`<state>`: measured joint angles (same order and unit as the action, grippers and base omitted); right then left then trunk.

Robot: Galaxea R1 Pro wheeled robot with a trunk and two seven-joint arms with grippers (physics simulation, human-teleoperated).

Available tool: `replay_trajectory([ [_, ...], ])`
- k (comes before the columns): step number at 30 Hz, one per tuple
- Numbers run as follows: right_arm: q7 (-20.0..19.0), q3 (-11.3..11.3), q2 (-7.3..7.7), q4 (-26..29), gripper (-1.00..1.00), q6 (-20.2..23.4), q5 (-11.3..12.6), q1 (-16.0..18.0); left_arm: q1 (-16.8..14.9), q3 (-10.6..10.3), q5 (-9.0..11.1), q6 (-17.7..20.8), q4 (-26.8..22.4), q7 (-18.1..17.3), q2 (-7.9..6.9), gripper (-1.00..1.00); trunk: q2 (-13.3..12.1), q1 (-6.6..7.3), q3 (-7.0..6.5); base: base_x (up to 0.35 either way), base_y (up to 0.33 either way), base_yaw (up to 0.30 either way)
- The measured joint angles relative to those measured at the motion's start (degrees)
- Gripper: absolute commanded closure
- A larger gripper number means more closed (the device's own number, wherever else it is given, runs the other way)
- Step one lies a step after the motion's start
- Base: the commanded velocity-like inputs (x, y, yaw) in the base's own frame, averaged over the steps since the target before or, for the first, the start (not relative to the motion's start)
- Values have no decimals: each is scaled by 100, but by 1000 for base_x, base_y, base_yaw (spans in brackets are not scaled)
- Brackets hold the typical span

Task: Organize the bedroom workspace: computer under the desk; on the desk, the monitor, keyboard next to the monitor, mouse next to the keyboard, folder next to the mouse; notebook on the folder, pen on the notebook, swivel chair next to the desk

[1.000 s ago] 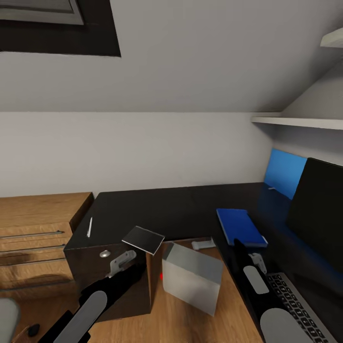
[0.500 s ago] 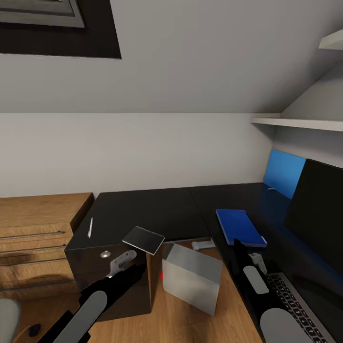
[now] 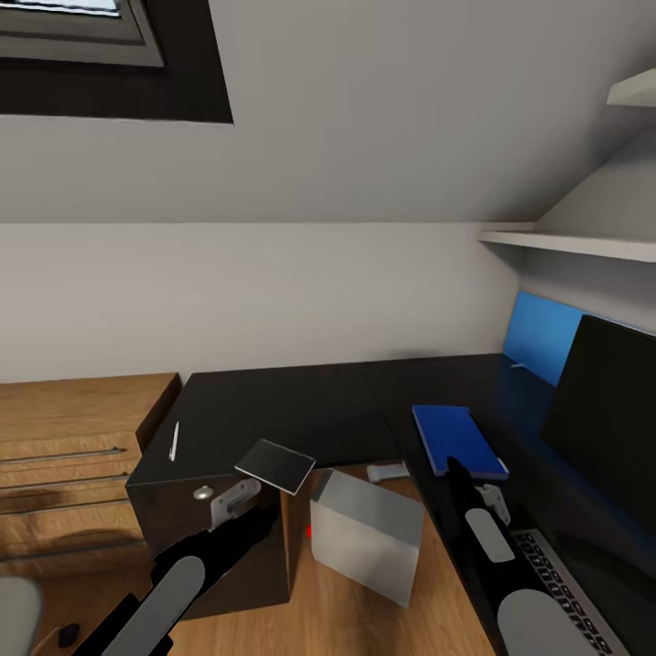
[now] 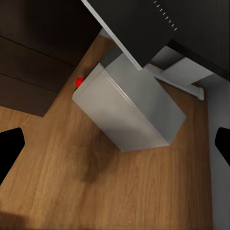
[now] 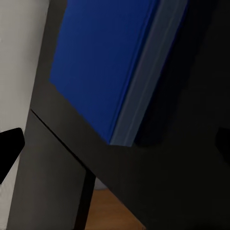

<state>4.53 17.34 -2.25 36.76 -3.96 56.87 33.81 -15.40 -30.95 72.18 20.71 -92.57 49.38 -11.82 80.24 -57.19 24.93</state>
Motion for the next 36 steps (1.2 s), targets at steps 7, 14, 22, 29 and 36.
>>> replay_trajectory([
  [7,0,-5,0,0,-100,0,0,0,0,0,0,0,0,0,1,-100,-281,154,-126,0,0,0],
  [14,0,-7,0,0,-100,0,0,0,0,0,0,0,0,0,3,-100,-562,308,-252,0,0,0],
  [22,-7,-21,0,0,-100,0,0,0,0,-6,0,0,0,0,7,-100,-883,483,-395,0,0,0],
  [29,-9,-28,-6,0,-100,0,0,0,0,-8,0,0,0,0,8,-100,-1164,637,-521,0,0,0],
  [36,-12,-34,-8,0,-100,-3,-3,0,0,-9,0,0,3,0,9,-100,-1445,791,-647,0,0,0],
])
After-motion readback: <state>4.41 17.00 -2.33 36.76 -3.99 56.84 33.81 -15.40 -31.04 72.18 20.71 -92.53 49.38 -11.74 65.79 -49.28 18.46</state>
